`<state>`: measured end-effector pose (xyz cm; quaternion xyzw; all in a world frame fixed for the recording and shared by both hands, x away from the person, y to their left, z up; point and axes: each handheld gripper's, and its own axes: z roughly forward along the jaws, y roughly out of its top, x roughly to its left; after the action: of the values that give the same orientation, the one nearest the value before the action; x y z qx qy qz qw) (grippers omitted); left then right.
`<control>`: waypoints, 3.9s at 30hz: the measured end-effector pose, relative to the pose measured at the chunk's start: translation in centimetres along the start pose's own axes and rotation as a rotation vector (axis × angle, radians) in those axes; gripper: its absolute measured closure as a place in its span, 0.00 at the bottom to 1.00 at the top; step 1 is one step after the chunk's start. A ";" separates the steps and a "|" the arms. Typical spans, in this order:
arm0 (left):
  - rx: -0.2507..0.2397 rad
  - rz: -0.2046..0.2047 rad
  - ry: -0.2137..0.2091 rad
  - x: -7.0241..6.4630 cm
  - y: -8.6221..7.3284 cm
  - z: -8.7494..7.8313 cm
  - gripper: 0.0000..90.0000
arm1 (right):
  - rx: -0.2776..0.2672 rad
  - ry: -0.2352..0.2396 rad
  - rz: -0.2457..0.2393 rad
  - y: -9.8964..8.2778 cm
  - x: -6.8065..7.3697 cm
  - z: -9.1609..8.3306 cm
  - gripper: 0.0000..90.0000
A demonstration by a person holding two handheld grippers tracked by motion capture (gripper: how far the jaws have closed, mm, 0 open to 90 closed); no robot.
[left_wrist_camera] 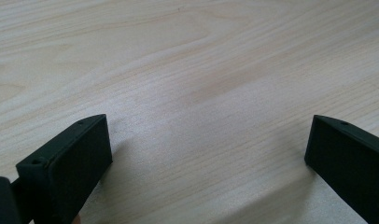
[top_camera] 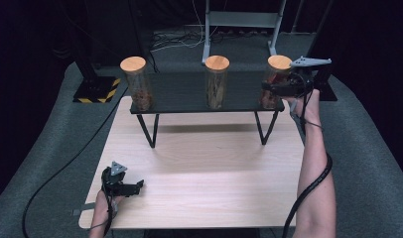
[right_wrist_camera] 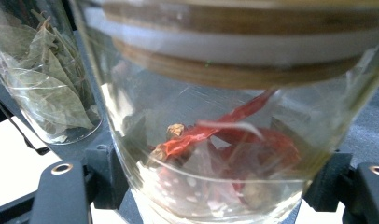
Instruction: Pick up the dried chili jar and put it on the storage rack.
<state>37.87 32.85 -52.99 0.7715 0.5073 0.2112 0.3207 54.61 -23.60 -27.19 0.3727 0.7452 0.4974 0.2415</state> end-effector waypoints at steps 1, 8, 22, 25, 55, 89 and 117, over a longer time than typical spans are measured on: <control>0.000 0.000 0.000 0.0 0.0 0.0 0.00 | 0.000 0.000 -0.001 0.0 0.0 0.1 0.27; 0.000 0.000 0.000 0.0 0.0 0.0 0.00 | -0.002 -0.004 -0.001 0.0 0.0 0.1 0.27; 0.000 0.000 0.000 0.0 0.0 0.0 0.00 | -0.003 -0.006 -0.005 0.0 0.1 0.0 0.27; 0.000 0.000 0.000 0.0 0.0 0.0 0.00 | -0.002 -0.007 -0.006 0.0 0.1 0.0 0.27; 0.000 0.000 -0.001 0.0 0.0 0.0 0.00 | 0.175 -0.092 -0.059 -1.1 1.4 -1.0 0.02; 0.000 0.001 -0.002 0.0 0.0 0.0 0.00 | 0.361 -0.044 -0.188 -15.6 7.6 -3.1 0.01; 0.000 -0.002 0.001 0.0 0.0 0.0 0.00 | 0.370 0.032 -0.043 -28.7 10.9 -3.6 0.00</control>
<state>37.87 32.84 -52.98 0.7709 0.5082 0.2114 0.3205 36.34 -23.47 -52.10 0.3868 0.8355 0.3524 0.1675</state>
